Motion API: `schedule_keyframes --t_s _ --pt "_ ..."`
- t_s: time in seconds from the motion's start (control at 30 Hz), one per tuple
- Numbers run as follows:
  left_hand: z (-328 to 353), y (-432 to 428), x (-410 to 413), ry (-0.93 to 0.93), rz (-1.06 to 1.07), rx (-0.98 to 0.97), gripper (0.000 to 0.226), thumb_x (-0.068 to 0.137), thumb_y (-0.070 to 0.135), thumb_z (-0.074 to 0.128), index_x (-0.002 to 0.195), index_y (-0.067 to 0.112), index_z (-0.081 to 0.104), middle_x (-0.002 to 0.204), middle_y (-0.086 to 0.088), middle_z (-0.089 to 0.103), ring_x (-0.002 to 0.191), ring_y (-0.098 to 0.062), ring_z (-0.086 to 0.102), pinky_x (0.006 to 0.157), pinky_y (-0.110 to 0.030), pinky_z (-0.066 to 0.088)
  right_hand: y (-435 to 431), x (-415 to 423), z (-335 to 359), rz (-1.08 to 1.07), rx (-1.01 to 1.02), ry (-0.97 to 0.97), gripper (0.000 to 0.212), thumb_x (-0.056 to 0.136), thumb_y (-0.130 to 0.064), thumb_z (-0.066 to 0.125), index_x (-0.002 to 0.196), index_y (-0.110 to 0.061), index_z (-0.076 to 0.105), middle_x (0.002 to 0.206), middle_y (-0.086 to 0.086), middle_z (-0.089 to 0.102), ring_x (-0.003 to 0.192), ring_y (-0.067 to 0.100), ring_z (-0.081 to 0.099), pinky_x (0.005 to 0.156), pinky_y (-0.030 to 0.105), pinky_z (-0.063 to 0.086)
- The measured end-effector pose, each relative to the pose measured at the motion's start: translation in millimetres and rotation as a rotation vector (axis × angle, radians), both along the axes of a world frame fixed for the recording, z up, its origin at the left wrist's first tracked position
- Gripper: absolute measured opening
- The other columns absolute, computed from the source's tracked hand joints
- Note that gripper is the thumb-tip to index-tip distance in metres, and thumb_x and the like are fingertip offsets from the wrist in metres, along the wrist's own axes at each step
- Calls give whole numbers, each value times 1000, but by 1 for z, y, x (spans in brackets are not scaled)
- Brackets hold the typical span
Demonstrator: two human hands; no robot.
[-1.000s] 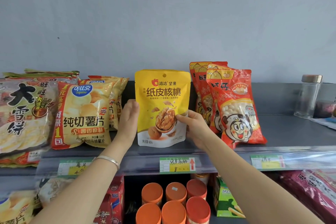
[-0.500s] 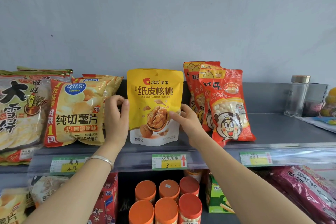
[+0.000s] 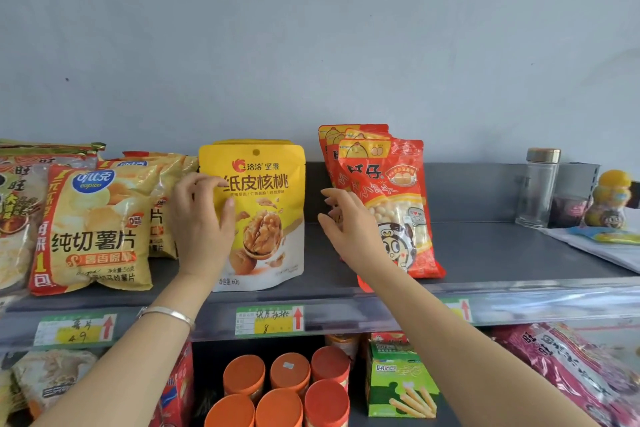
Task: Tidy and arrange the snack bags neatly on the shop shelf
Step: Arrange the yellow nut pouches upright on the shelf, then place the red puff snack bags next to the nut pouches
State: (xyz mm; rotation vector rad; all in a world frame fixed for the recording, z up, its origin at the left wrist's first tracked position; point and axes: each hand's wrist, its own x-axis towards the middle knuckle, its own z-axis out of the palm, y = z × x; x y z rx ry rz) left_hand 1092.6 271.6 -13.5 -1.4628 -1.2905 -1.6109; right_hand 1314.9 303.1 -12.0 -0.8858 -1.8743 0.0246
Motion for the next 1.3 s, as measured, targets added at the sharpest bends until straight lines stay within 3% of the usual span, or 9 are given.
schedule_keyframes --t_s 0.13,0.23,0.3,0.4,0.57,0.8,1.03,1.2,1.3 --pt "-8 -1 0 -392 -313 -109 34 95 9 49 128 3 43 126 -14 46 100 7 48 86 -14 40 2 5 -2 40 -129 4 50 94 -22 56 142 -15 41 128 6 54 101 13 57 90 36 50" --pt "-20 1 0 -500 -331 -255 26 97 9 45 122 2 50 110 -8 56 98 -18 55 80 -29 40 2 -12 -4 140 -500 0 68 96 -27 53 152 -15 17 144 9 44 124 23 50 100 34 44" --pt "-23 0 -1 -517 -296 -297 19 98 8 44 113 3 54 102 -7 58 96 -29 56 76 -31 39 5 -28 -7 205 -672 18 58 95 -24 54 146 -12 31 135 11 53 120 25 52 96 34 45" --pt "-20 -1 -4 -563 -224 -325 18 98 7 43 112 4 54 103 -9 59 94 -27 54 76 -31 37 7 -47 -12 197 -631 -23 25 91 -17 58 111 -2 62 109 15 66 98 28 63 85 43 55" --pt "-15 -5 -4 -645 -225 -392 40 96 5 46 135 11 40 117 -12 55 100 -22 52 83 -31 39 7 -57 -12 170 -584 -53 20 91 -19 58 105 -6 63 101 12 67 88 30 65 78 52 56" --pt "-18 -13 -8 -426 5 -247 46 87 7 59 131 10 44 124 -13 50 116 -31 46 95 -47 40 5 -46 -10 236 -569 -11 32 89 -20 63 119 -18 56 101 7 67 92 23 64 83 41 55" --pt "4 -17 54 58 -94 -139 24 89 11 54 111 5 59 111 -13 57 107 -24 49 89 -34 39 -1 -11 9 57 -216 62 24 94 -17 54 118 -14 60 94 1 67 82 15 61 72 32 53" --pt "2 -6 117 96 -414 -480 37 94 13 53 131 12 48 131 -4 46 120 -16 46 99 -27 41 14 49 10 -371 38 147 30 92 -20 56 121 -19 61 127 3 58 119 28 49 91 41 44" --pt "5 -4 156 -81 -600 -688 53 95 24 52 144 18 31 139 9 36 129 -7 34 101 -16 31 19 84 4 -507 -189 264 57 89 -34 59 141 -22 41 148 7 35 134 33 31 103 47 34"
